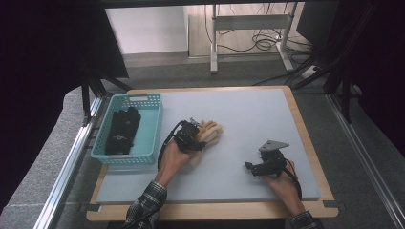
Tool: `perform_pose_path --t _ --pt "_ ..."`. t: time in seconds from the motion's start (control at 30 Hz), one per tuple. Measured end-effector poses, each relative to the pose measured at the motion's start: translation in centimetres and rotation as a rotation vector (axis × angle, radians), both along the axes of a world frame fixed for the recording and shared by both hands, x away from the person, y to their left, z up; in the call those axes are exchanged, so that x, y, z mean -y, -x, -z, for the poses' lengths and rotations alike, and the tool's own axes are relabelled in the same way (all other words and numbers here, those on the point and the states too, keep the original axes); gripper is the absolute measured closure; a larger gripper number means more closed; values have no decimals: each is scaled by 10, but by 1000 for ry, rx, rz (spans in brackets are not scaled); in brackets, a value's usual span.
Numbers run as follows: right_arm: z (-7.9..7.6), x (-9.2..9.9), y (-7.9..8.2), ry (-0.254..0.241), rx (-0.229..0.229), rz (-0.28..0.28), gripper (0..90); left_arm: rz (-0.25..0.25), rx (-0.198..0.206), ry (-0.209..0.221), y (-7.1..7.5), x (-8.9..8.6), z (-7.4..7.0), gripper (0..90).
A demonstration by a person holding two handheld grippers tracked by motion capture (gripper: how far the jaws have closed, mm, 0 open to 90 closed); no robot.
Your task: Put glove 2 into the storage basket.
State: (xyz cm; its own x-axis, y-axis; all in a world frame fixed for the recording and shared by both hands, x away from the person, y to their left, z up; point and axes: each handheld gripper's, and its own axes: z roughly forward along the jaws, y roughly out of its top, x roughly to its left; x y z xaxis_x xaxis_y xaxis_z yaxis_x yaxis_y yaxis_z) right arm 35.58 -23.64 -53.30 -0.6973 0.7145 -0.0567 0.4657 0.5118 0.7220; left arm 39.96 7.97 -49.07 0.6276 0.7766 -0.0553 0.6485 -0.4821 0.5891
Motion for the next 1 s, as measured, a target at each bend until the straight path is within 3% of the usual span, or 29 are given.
perform_pose_path --t 0.17,0.6,1.0 --pt "0 0 0 0 0 0 143 -9 12 23 -3 -7 -8 546" --pt "0 0 0 0 1 0 143 -36 62 21 -8 -24 -32 544" --pt "0 0 0 0 1 0 142 -98 121 6 -12 -41 -62 543"
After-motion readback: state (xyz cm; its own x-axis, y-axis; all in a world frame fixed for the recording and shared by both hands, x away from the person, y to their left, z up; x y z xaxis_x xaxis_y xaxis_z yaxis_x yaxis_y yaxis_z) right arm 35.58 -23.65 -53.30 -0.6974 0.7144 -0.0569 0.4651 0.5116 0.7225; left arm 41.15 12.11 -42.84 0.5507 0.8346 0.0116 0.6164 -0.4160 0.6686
